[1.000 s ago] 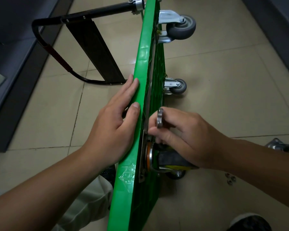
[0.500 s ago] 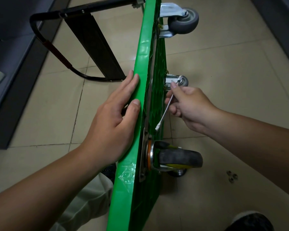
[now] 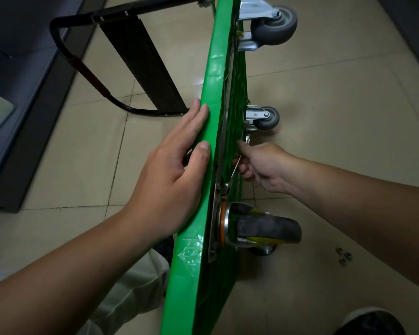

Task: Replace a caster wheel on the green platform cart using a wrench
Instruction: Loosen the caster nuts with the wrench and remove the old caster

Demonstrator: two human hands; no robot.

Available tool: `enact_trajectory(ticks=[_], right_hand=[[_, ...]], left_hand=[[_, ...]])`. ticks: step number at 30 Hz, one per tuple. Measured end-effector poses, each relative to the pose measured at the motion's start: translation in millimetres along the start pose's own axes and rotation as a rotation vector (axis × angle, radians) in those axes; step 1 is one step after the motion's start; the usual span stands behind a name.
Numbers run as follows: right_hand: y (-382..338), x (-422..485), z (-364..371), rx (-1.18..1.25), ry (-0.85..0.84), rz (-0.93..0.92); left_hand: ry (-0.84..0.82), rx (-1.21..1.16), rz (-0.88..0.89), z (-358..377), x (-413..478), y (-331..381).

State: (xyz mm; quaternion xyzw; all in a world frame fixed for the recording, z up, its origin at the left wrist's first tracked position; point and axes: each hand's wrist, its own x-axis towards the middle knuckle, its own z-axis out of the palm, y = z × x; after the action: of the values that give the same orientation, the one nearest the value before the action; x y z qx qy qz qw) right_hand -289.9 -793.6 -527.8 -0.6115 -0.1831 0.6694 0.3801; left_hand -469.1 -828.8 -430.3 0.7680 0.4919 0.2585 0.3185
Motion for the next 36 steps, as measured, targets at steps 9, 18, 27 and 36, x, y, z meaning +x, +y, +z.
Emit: enact_trajectory(ticks=[9,18,27,36], right_hand=[[11,6,11,0.026,-0.028,0.08],[-5,-41,7,-0.306,-0.034,-0.757],[3,-78,-16,-0.585,-0.176,-0.959],[-34,-59,-38,-0.155,0.143,-0.723]], left_hand=[[0.006,0.012,-0.001,0,1,1],[-0.001,0.005,0.006,0,1,0],[0.013,0.011,0.023,2,2,-3],[0.016,0.025,0.027,0,1,-5]])
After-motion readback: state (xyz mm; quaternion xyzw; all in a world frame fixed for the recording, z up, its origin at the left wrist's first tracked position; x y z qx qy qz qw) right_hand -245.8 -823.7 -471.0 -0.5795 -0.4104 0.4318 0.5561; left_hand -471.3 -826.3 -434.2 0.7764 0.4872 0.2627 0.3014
